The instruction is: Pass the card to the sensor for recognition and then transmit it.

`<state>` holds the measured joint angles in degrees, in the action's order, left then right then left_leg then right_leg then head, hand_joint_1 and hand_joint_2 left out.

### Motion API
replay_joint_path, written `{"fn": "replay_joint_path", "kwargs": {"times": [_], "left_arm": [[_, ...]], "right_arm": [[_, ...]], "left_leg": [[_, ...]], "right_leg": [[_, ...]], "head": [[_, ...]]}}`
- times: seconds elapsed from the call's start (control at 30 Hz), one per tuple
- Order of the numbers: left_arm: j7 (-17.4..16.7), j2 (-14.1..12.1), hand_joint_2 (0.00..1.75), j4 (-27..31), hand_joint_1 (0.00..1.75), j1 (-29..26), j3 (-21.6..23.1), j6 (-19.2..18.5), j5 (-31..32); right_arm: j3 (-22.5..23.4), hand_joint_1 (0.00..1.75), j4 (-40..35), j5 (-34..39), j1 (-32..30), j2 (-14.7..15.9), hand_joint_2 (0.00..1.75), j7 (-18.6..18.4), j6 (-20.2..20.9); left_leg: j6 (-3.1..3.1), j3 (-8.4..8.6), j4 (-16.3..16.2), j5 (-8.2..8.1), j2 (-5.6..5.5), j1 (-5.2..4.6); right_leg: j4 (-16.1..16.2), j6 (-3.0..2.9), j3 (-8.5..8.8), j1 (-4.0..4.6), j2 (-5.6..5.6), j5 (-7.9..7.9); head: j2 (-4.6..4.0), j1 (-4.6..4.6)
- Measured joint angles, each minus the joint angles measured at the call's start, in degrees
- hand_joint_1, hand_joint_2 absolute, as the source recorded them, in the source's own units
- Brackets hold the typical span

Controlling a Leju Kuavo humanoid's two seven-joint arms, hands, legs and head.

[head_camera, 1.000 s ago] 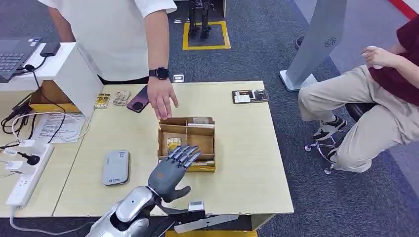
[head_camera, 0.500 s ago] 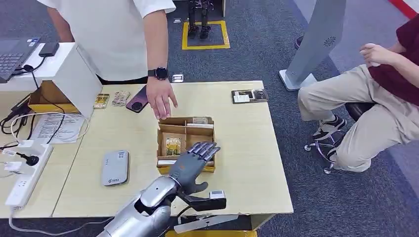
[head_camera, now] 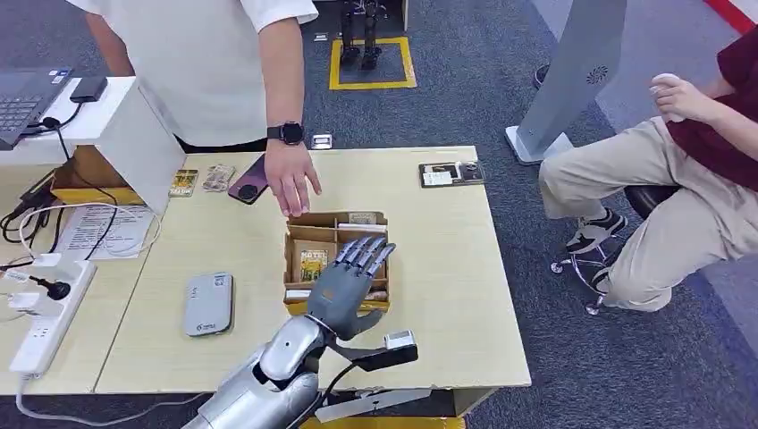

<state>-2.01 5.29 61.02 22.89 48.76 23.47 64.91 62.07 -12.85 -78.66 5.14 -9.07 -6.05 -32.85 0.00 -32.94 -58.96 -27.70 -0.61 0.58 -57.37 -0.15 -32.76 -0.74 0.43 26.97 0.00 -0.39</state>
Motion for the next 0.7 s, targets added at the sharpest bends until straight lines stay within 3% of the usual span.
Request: {"fn": "replay_joint_path", "kwargs": {"times": [0.13, 0.37, 0.7], "left_arm": [[-0.37, 0.00, 1.75, 0.00, 0.00, -0.57, 0.00, 3.00, 0.90], [-0.68, 0.00, 1.75, -0.02, 0.00, -1.13, 0.00, 4.64, 2.71], [0.22, 0.00, 1.75, -1.46, 0.00, -1.09, 0.00, 1.29, 3.87]], "right_arm": [[0.00, 0.00, 0.00, 0.13, 0.00, 0.00, 0.00, 0.00, -0.02], [0.00, 0.00, 0.04, 0.52, -0.01, 0.00, 0.00, 0.00, -0.09], [0.00, 0.00, 0.07, 0.63, -0.01, 0.00, 0.00, 0.00, -0.04]], "left_leg": [[0.00, 0.00, 0.00, 0.00, 0.00, 0.00], [0.00, -0.01, 0.00, 0.00, 0.00, 0.00], [0.00, -0.01, 0.00, 0.00, 0.00, 0.00]], "right_leg": [[0.00, 0.00, 0.00, 0.00, 0.00, 0.00], [0.00, 0.00, 0.00, 0.00, 0.00, 0.00], [0.00, 0.00, -0.01, 0.00, 0.00, 0.00]], "head": [[0.00, 0.00], [0.00, 0.00], [0.00, 0.02]]}}
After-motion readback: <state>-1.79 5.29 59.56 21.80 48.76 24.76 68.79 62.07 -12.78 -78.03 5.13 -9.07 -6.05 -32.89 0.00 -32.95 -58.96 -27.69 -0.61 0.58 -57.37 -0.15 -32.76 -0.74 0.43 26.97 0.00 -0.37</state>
